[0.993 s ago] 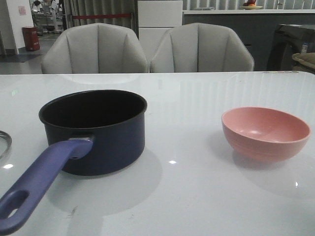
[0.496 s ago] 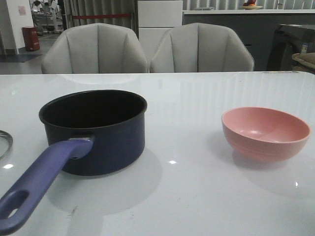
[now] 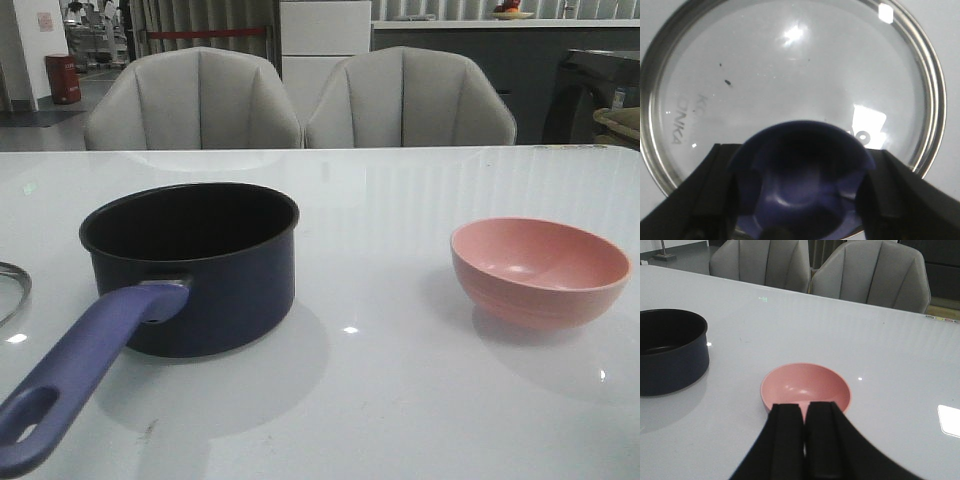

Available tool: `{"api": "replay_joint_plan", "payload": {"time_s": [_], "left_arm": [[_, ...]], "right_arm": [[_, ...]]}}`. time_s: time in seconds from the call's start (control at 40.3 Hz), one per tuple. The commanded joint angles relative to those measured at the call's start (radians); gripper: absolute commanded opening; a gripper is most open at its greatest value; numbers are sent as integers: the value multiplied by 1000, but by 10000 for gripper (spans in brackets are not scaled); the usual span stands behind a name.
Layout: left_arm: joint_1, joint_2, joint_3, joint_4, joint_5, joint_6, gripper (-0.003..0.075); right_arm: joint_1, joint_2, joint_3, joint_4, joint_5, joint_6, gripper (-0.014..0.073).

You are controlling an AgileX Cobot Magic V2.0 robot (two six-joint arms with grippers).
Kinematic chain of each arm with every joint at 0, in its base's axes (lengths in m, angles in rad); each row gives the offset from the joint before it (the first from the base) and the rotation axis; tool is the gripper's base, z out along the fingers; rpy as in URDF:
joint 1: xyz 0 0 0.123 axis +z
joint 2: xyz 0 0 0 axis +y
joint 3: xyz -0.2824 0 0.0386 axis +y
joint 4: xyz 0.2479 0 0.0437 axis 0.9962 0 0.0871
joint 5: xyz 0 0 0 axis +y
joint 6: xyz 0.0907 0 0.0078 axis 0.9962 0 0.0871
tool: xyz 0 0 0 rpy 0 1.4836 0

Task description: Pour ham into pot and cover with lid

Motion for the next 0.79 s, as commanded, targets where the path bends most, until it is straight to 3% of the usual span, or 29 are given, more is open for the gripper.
{"api": "replay_joint_plan", "payload": {"time_s": [0.0,0.447,0.77], "left_arm": [[3,-44,-24,-13,-1,-5,206],[3,-103,-105,-13,59,6,206],[-36,-235,-130,-13,96,108,206]], "right_arm": [[0,12,-27,9,-70,-6,161],[0,12,-27,9,-70,-6,161],[0,12,-27,9,-70,-6,161]]}}
